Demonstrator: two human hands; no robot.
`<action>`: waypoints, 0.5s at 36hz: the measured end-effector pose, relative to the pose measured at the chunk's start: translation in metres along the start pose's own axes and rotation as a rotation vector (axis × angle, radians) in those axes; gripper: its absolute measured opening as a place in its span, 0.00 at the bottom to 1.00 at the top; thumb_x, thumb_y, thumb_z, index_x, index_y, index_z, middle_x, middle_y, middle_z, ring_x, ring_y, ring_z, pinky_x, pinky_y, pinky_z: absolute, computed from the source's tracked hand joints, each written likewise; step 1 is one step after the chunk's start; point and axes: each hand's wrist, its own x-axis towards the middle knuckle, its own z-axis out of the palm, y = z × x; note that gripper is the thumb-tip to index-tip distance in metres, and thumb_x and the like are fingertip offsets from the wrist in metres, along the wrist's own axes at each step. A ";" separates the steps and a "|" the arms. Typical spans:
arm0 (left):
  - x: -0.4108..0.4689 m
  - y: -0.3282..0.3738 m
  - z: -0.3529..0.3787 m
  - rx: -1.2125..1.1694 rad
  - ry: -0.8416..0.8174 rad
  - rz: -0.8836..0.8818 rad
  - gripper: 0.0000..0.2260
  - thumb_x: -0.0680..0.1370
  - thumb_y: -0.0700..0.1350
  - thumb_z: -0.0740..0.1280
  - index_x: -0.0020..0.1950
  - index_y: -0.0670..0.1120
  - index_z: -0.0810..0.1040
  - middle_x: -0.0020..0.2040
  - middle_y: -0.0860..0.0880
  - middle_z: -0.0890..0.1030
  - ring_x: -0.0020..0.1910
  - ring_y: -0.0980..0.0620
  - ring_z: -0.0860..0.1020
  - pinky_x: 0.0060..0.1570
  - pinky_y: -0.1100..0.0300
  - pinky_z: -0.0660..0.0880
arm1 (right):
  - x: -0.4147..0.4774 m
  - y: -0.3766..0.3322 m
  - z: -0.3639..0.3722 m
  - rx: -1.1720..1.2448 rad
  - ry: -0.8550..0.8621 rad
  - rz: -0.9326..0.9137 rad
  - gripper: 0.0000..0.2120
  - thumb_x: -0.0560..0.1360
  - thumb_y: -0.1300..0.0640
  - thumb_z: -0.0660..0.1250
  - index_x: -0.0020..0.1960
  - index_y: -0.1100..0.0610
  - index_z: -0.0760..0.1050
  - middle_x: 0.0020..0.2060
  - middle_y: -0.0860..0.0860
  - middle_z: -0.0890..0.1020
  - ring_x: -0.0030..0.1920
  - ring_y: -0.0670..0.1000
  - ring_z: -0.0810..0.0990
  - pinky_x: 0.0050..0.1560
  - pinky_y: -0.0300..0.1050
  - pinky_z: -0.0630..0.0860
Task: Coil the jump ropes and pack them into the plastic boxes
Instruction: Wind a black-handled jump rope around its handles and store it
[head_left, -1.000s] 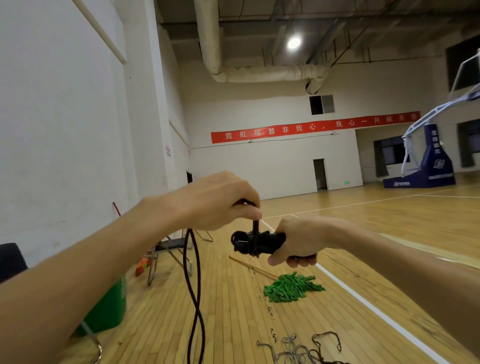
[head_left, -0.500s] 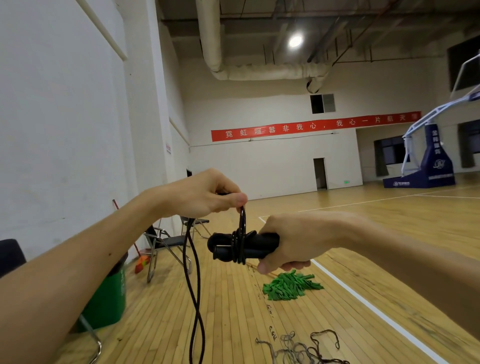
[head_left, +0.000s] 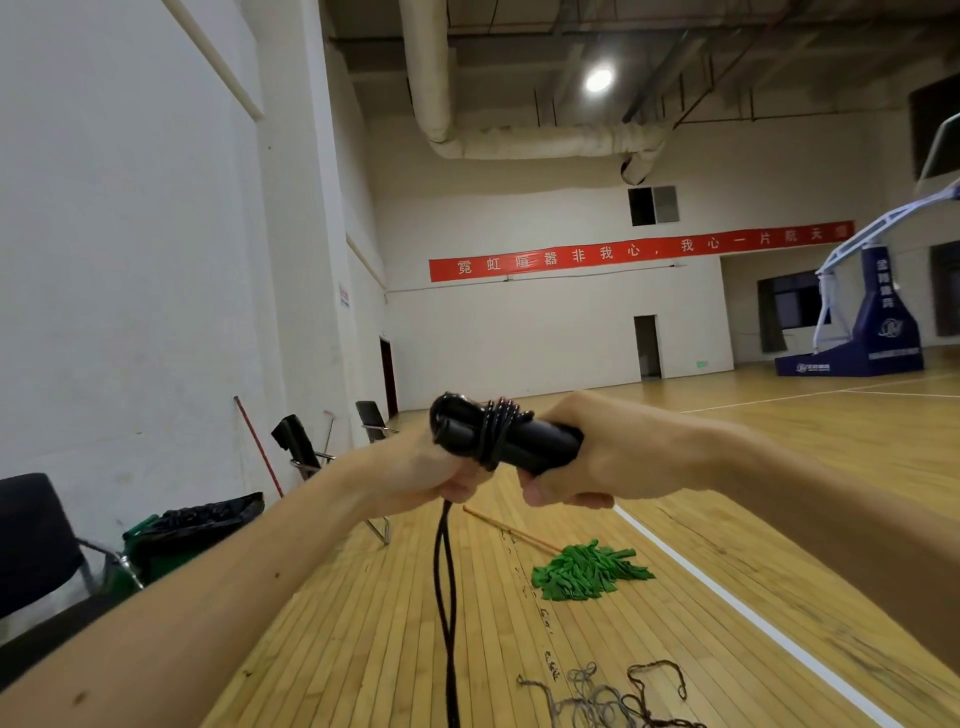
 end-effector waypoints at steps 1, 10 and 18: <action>0.000 0.002 0.006 -0.049 -0.019 -0.015 0.07 0.80 0.43 0.58 0.44 0.45 0.71 0.29 0.55 0.64 0.28 0.58 0.60 0.30 0.66 0.63 | 0.000 0.002 0.000 0.017 0.020 0.006 0.06 0.77 0.61 0.71 0.47 0.63 0.77 0.30 0.53 0.77 0.30 0.53 0.75 0.33 0.39 0.75; 0.004 0.000 0.036 -0.246 0.137 -0.093 0.18 0.85 0.54 0.52 0.40 0.48 0.66 0.28 0.53 0.61 0.26 0.55 0.58 0.26 0.64 0.60 | 0.008 0.014 0.002 0.142 0.136 0.077 0.11 0.77 0.59 0.72 0.50 0.68 0.77 0.27 0.50 0.77 0.27 0.50 0.73 0.30 0.40 0.72; -0.004 -0.013 0.053 -0.048 0.140 -0.103 0.21 0.84 0.60 0.50 0.48 0.44 0.71 0.29 0.53 0.68 0.28 0.55 0.65 0.29 0.62 0.65 | 0.010 0.032 -0.010 0.124 0.252 0.177 0.10 0.77 0.57 0.73 0.47 0.65 0.77 0.30 0.53 0.78 0.28 0.49 0.74 0.33 0.43 0.72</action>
